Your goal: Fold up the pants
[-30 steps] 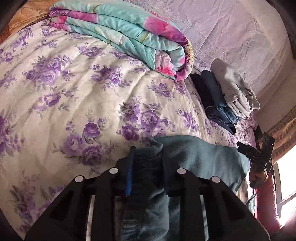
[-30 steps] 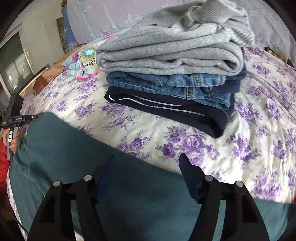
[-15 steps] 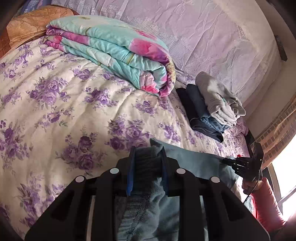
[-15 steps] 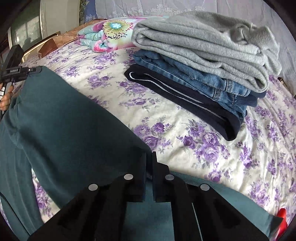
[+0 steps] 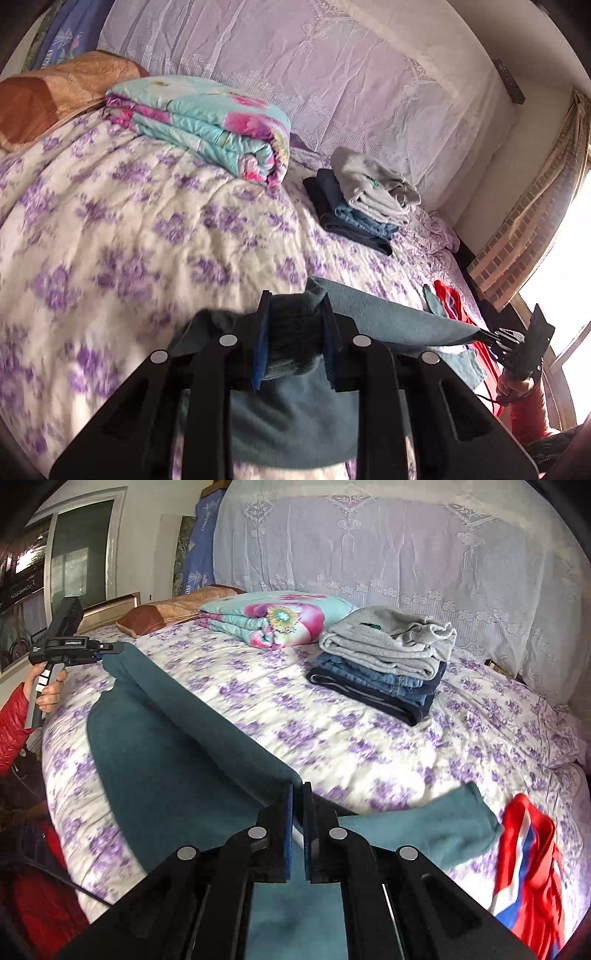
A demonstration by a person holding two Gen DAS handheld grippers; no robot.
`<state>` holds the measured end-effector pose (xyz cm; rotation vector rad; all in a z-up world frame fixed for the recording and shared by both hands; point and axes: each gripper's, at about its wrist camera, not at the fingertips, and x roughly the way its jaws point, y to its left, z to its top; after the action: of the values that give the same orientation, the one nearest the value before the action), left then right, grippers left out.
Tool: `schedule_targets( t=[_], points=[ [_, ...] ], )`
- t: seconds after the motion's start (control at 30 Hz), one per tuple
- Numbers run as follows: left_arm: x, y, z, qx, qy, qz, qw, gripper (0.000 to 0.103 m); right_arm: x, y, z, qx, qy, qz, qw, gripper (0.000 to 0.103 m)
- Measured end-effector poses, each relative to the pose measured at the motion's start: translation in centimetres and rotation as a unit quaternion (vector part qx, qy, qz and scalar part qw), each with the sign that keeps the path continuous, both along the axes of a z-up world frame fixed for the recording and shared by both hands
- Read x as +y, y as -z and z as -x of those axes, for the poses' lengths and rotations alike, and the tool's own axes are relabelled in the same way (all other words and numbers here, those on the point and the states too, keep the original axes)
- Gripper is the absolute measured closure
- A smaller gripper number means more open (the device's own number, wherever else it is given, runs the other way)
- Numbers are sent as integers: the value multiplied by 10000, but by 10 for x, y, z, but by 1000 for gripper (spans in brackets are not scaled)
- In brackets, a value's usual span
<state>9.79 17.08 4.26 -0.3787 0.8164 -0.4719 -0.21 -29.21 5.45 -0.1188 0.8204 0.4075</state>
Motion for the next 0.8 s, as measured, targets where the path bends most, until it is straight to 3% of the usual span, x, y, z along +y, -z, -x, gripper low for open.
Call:
schedule_targets(
  t=[0.13, 0.17, 0.27, 0.33, 0.53, 0.6, 0.63, 0.7, 0.73, 0.8],
  points=[
    [10, 39, 30, 636, -172, 68, 9978, 65, 19, 42, 37, 352, -59, 59, 9993, 98],
    [13, 42, 37, 672, -250, 125, 9973, 64, 20, 48, 41, 387, -37, 36, 9992, 98],
    [22, 39, 53, 672, -396, 410, 9961, 44, 13, 52, 45, 403, 98, -250, 9988, 98],
    [26, 35, 58, 680, -504, 628, 9944, 37, 10, 49, 45, 360, 147, -390, 9985, 98],
    [18, 44, 53, 1163, -666, 893, 9869, 34, 9, 52, 47, 361, 149, -464, 9982, 98],
    [17, 48, 53, 1217, -798, 879, 9854, 37, 7, 55, 47, 400, 188, -540, 9976, 98],
    [17, 48, 52, 1210, -856, 856, 9852, 47, 7, 56, 47, 422, 200, -565, 9973, 98],
    [18, 44, 47, 1194, -920, 659, 9864, 84, 7, 55, 46, 436, 207, -568, 9972, 98],
    [19, 40, 43, 1161, -938, 551, 9873, 91, 7, 55, 46, 416, 218, -581, 9972, 98],
    [24, 30, 34, 1015, -1022, 415, 9887, 95, 7, 48, 47, 347, 234, -642, 9971, 98]
  ],
)
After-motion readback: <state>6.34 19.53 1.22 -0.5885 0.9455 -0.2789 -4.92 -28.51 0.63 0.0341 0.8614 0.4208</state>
